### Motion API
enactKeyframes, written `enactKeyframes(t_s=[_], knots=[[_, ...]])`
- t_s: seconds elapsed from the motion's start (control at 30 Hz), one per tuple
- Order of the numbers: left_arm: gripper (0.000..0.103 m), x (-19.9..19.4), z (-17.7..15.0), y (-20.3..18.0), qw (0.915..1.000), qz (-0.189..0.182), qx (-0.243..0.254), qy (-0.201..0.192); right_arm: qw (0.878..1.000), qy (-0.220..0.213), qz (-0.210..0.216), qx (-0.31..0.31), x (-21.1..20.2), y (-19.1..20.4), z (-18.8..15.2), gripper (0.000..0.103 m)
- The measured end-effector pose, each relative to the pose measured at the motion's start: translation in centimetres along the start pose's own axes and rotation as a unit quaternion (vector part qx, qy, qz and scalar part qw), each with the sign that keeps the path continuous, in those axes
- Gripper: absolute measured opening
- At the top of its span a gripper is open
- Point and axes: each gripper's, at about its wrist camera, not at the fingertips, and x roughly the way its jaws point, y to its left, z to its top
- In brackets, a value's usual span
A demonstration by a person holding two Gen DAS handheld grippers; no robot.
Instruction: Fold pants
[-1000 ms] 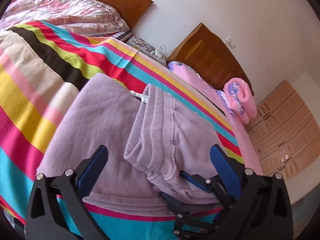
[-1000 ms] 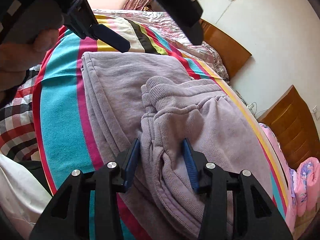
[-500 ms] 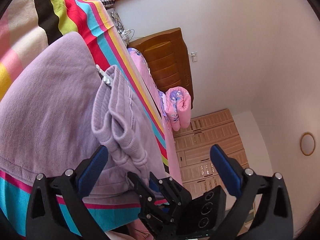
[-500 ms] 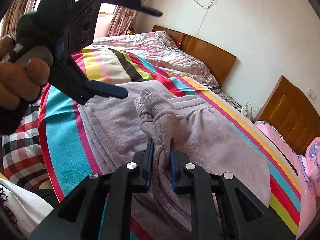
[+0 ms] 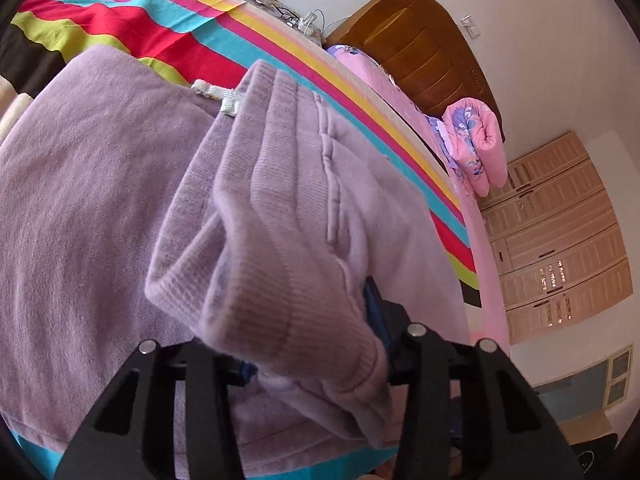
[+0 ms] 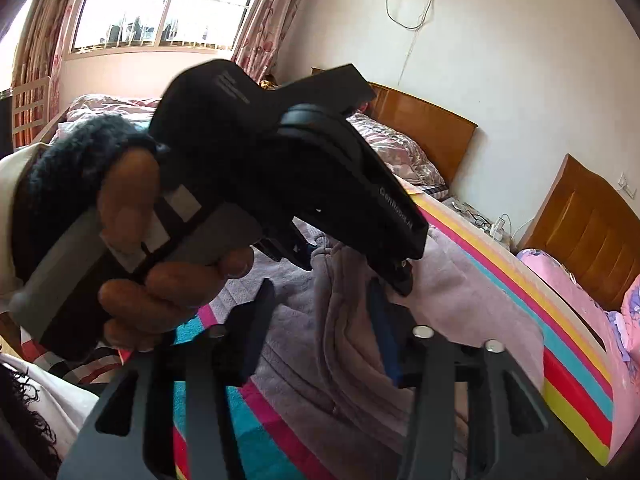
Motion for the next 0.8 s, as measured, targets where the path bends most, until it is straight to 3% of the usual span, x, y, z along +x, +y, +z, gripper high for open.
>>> enactKeyframes(t_s=[0.07,0.17,0.27,0.37,0.43,0.53,0.7,0.8], knots=[[0.04,-0.3,-0.2,1.0,0.9998,-0.019,-0.009,-0.006,0.999,-0.035,-0.025,0.007,-3.3,-0.7,-1.2,0.085],[0.039,-0.1,0.1,1.3,0.9998,-0.018,-0.008,-0.008,0.993,-0.045,-0.068,0.082,-7.5,-3.3,-4.4,0.085],[0.037,-0.1,0.1,0.4,0.9998,-0.001,0.008,-0.017,0.974,-0.018,-0.104,0.2,-9.9,-6.1,-8.8,0.085],[0.035,-0.5,0.2,0.1,0.9996,0.005,0.012,-0.024,0.959,0.025,-0.138,0.245,-9.3,-7.2,-11.3,0.085],[0.034,-0.8,0.2,-0.1,0.9996,0.009,0.012,-0.025,0.959,0.03,-0.125,0.254,-8.4,-7.1,-11.0,0.085],[0.031,-1.4,0.7,-2.0,0.9988,0.017,0.026,-0.039,0.966,0.05,-0.13,0.217,-5.8,-5.9,-9.8,0.081],[0.029,-5.1,2.7,-8.6,0.9918,-0.008,0.101,-0.078,0.956,0.112,-0.185,0.197,-1.4,-5.6,-9.3,0.08],[0.029,-10.1,3.6,-9.5,0.9851,-0.014,0.118,-0.125,0.951,0.12,-0.217,0.183,-1.4,-5.3,-9.1,0.08]])
